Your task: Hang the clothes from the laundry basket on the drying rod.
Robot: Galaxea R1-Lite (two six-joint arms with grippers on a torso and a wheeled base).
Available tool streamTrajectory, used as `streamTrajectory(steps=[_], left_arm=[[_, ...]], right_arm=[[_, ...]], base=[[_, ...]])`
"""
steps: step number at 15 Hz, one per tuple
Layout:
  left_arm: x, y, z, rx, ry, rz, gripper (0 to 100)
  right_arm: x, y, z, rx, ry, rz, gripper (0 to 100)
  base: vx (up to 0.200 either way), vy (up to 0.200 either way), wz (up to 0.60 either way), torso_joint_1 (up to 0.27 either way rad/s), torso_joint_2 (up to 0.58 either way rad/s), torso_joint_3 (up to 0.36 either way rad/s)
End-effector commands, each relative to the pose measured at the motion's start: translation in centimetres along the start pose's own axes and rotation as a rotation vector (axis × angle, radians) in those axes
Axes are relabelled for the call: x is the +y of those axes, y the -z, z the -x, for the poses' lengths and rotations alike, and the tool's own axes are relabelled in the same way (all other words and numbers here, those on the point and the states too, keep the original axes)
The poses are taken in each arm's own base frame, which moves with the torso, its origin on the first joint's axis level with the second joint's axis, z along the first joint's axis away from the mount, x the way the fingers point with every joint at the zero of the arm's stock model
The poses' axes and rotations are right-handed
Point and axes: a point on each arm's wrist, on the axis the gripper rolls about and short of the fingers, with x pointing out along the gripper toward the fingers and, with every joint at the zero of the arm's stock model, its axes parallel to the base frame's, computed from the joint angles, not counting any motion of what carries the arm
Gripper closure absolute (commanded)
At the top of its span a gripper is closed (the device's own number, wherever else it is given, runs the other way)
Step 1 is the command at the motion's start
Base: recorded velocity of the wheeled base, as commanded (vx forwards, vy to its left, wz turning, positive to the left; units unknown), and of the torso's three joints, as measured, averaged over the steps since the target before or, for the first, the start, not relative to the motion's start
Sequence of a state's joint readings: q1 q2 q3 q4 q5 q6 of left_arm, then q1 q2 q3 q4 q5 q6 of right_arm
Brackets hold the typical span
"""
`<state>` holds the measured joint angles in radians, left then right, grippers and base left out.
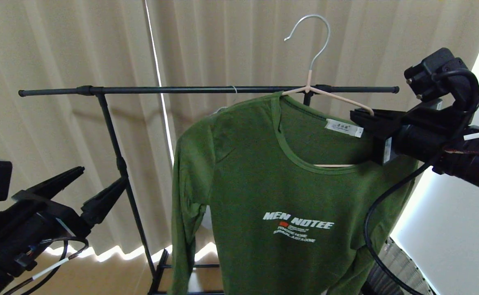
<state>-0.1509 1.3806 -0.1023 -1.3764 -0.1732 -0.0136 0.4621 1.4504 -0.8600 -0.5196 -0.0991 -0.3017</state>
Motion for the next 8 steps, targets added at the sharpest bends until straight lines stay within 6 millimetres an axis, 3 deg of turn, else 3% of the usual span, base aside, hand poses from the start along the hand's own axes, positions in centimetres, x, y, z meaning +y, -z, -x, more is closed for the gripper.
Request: streamTrajectory(steps=[1,4,8], left_arm=[[-0.2,-1.2,1.0,-0.065,0.002,-0.014,0],[-0.5,-3.4,2.9,-0.077,-0.003,-0.030,0],[-0.7,-4.9,4.4,0.107,-0.010,0.008,0]], right_arm=[[-0.7,-0.4,0.8,0.005,0.025,-0.001,100],[-2.0,1.1,2.1,0.187,0.104,0.007,100],[-3.1,2.4,2.3,0.309,0.183,0.014,100]], base=[[0.000,0.000,0.00,0.000,0.00,0.000],[0.000,0.000,0.00,0.000,0.00,0.000],[0.000,0.000,0.00,0.000,0.00,0.000]])
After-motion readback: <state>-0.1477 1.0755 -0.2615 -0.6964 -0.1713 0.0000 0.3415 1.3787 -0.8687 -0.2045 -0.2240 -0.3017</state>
